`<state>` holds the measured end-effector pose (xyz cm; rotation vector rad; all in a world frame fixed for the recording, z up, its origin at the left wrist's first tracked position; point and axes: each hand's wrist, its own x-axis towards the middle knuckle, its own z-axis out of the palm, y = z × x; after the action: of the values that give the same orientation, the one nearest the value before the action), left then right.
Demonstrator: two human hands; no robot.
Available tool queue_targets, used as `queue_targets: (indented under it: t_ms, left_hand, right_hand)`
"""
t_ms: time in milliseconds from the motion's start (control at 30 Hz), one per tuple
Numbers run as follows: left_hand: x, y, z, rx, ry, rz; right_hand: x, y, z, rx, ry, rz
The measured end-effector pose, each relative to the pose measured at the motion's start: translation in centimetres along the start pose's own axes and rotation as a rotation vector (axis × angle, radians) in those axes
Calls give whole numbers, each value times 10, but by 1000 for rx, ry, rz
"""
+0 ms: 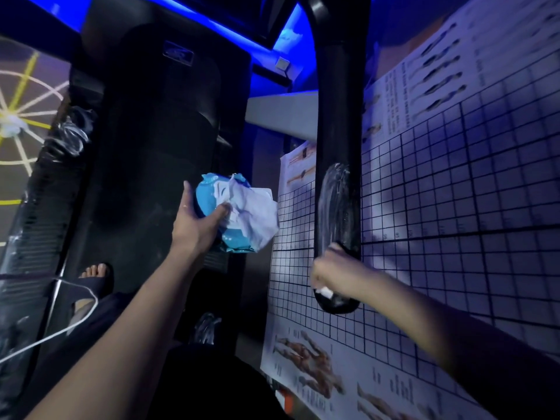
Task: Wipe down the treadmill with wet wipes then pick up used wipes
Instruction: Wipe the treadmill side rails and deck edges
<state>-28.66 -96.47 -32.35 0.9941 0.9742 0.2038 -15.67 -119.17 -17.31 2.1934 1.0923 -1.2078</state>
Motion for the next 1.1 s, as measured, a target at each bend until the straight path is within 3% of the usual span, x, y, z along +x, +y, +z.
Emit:
queue_targets:
  t_ms: [67,100,167,200,300,367,633,700,800,867,1100]
  left_hand:
    - [-3,-1,-4,-4,2,-13]
    - [-5,0,-6,-5,4,-19]
    - [-10,1,-8,-9,6,-20]
    - [-13,1,-8,-12,11,-21]
    - [-19,0,-8,-27,29,-46]
    - [-19,-3,-10,-16,32,-64]
    - [-20,10,1,83,-24,-83]
    - [-22,9,6,99,-34,-83]
    - [-27,7,11,119,-38,-86]
    - [-33,8,14,105,-38,-92]
    - [-48,17,16,59,-28,-58]
  right_hand:
    - [13,12,-33,230,175,28]
    - [26,21,-53,252,357,37]
    - [55,38,-88,178,678,38]
    - [70,44,-98,59,733,43]
    - [95,43,-89,-327,515,133]
    - [79,22,-68,-442,390,156]
    - [-22,-5,45,-153,123,-29]
    - [-29,8,42,116,194,-1]
    - [-19,39,14,239,731,47]
    - [-9,51,2,276,932,44]
    - [-32,17,87,17,684,36]
